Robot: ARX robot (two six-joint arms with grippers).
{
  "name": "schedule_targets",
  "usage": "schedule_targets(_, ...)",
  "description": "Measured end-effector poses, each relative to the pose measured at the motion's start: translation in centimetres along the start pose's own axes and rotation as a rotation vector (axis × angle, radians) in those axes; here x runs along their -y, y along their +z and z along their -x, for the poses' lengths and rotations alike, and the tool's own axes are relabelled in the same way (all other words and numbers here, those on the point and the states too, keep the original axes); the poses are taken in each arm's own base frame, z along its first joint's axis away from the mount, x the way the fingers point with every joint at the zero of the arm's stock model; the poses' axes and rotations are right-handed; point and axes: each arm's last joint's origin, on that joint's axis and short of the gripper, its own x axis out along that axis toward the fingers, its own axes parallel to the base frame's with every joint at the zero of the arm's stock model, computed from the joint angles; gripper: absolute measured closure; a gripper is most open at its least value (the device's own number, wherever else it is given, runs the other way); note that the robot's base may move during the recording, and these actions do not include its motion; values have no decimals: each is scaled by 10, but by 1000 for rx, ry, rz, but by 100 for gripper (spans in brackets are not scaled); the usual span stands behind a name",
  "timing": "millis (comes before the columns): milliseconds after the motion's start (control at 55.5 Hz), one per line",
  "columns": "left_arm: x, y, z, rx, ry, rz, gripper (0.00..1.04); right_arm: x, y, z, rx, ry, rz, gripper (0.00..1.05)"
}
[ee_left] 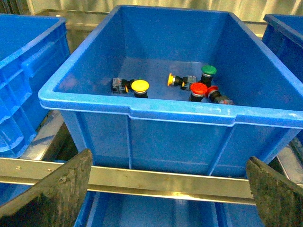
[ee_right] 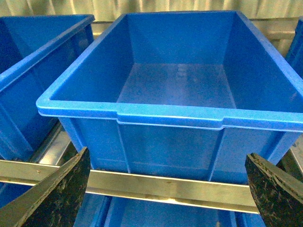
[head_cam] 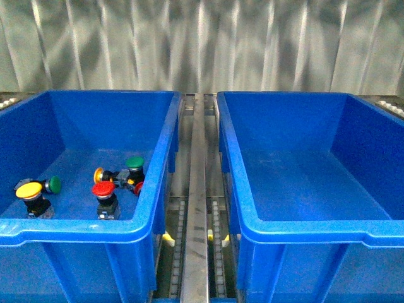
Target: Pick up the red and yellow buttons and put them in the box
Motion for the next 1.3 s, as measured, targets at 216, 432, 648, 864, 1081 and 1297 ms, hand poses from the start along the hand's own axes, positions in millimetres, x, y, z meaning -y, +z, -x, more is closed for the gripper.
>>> schedule_targets(216,0,0,0,0,0,0,8,0,0,0,0,0,0,7)
schedule_targets(432,0,0,0,0,0,0,8,0,0,0,0,0,0,7)
schedule_targets(648,0,-1,-1,-17,-13,17,8,0,0,0,0,0,0,7)
schedule_targets(864,-3,86,-70,21,-69,136,8,0,0,0,0,0,0,7)
schedule_targets(1081,12,111,-163,-185,4,99,8,0,0,0,0,0,0,7)
schedule_targets(1297,46,112,-237,-375,61,8,8,0,0,0,0,0,0,7)
